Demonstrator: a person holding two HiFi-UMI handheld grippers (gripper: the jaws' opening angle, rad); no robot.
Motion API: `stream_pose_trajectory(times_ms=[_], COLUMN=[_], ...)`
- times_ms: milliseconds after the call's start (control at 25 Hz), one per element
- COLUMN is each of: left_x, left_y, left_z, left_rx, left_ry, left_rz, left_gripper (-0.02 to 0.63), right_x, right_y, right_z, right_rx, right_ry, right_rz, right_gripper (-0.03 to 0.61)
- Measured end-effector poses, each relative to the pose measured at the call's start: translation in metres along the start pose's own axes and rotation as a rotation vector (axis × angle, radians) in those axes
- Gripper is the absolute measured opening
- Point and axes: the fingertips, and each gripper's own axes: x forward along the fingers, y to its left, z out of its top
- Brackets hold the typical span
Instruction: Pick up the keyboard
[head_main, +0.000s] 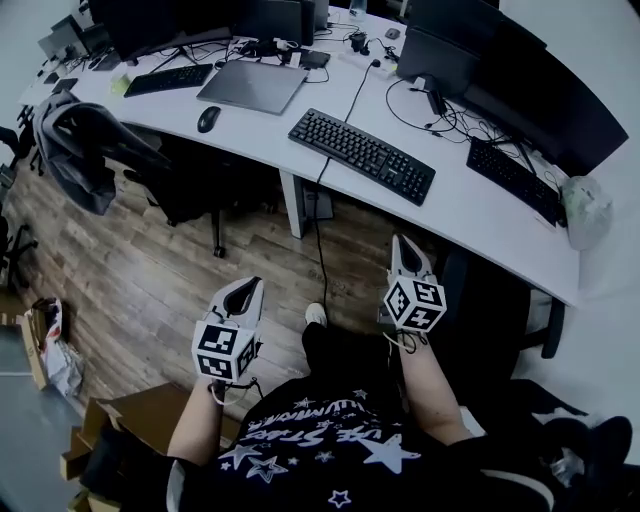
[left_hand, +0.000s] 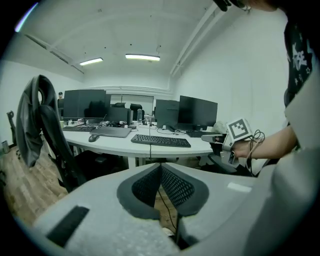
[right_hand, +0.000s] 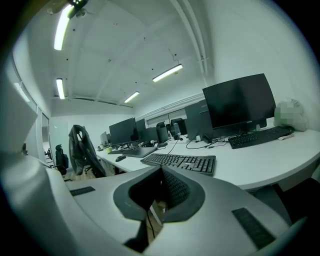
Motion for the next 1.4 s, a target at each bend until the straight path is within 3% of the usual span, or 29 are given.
stream_pose_trajectory(times_ms=[360,560,840,1040,1320,1400], left_x=[0.110,0.152,0.183,0.208,0.273,0.295], left_y=[0.036,0.047,0.055,0.071,0.077,0.081], left_z=[0.063,0.078,0.101,0.111,0.125,0.127], left_rx=[0.052,0.077,0.090,0.164,0.347,0.451], left_ry=[0.029,0.044,0.048,0.058,0.108,0.140], left_rz=[-0.055,-0.059,-0.067,-0.098,-0.307,-0.387], left_gripper=[0.022,0.023,0.023,0.028,0.227,0.307], right_x=[0.096,0.133,0.155,0.157,0.159,0.164], right_y=[-0.071,-0.091,-0.102,-0.114,-0.130,-0.132], right_z=[0.034,0.048,0.061,0.060,0.052,0.054], right_rx=[0.053,0.070,0.072,0.095,0.131,0.131], right_ry=[-0.013,-0.024,-0.018,-0.022,-0.008,-0.006], right_rz=[-0.106,-0.095,-0.078,-0.122,-0.247,-0.281], right_gripper=[0.005,0.006,0.006,0.006,0.006,0.006])
